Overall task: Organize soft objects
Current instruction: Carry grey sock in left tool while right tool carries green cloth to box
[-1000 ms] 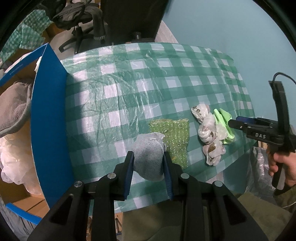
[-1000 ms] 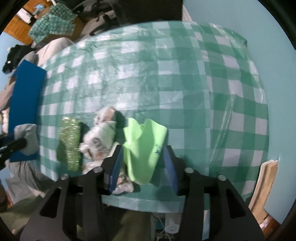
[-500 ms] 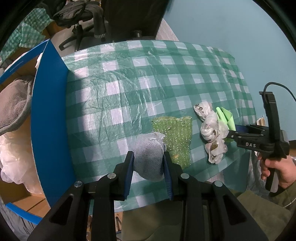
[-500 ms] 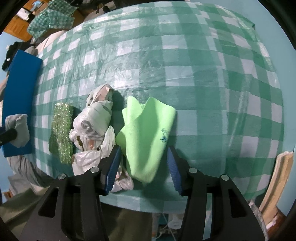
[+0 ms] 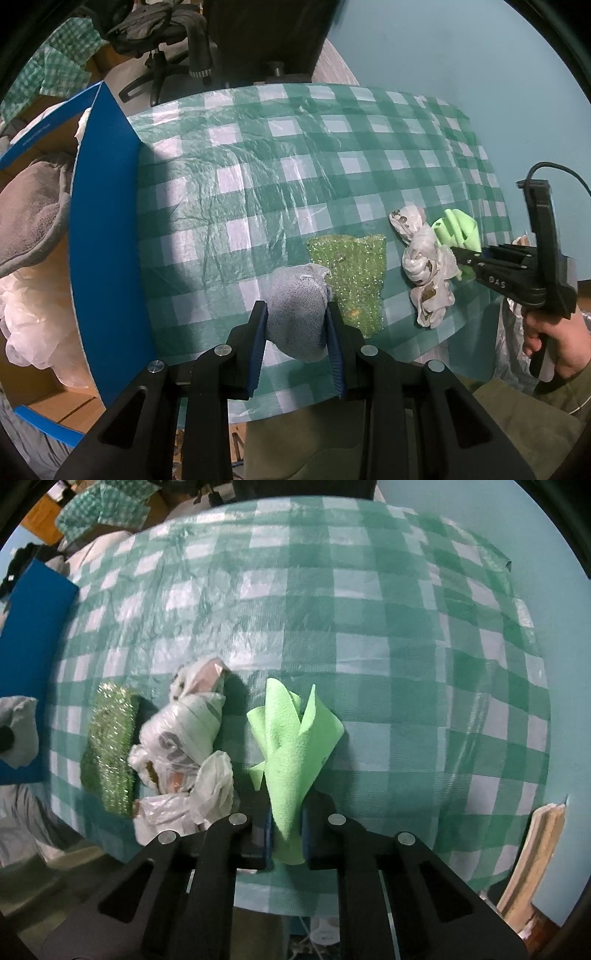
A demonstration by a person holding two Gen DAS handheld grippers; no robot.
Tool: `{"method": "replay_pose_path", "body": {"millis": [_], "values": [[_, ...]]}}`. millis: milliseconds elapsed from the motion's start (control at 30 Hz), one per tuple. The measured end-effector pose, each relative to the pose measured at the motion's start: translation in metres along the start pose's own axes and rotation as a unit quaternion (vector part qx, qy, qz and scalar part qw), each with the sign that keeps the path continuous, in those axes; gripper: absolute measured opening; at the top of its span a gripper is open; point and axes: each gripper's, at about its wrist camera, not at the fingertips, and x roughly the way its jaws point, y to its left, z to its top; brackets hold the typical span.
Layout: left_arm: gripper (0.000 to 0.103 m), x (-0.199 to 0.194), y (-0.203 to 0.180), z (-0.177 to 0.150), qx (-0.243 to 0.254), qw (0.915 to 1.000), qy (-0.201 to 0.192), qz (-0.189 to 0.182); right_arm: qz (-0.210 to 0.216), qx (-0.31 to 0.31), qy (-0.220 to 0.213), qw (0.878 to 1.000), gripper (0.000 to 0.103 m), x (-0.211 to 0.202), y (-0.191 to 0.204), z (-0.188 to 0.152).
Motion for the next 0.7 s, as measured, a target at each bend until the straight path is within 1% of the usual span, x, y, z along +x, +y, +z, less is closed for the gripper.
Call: {"method": "replay_pose_path", "body": {"millis": [233, 267, 333, 567, 700], "values": [[0.031, -0.008, 0.0, 0.003, 0.006, 0.9999, -0.009, 0.002, 0.004, 0.001, -0.025, 1.0, 0.01, -0.03, -0.004, 0.003], [0.031, -0.009, 0.0, 0.003, 0.007, 0.9999, -0.011, 0.002, 0.005, 0.0, -0.029, 1.0, 0.01, -0.036, -0.001, -0.003], [0.031, -0.011, 0.0, 0.004, 0.008, 0.9999, -0.012, 0.004, 0.005, -0.002, -0.036, 0.999, 0.01, -0.045, -0.001, -0.003], [0.031, -0.024, 0.005, 0.006, 0.011, 0.9996, -0.024, 0.01, 0.017, -0.009, -0.057, 0.998, 0.01, -0.073, 0.0, 0.009], [0.031, -0.032, 0.007, 0.006, 0.011, 0.9993, -0.031, 0.015, 0.021, -0.019, -0.066, 0.997, 0.01, -0.084, 0.011, 0.016]]}}
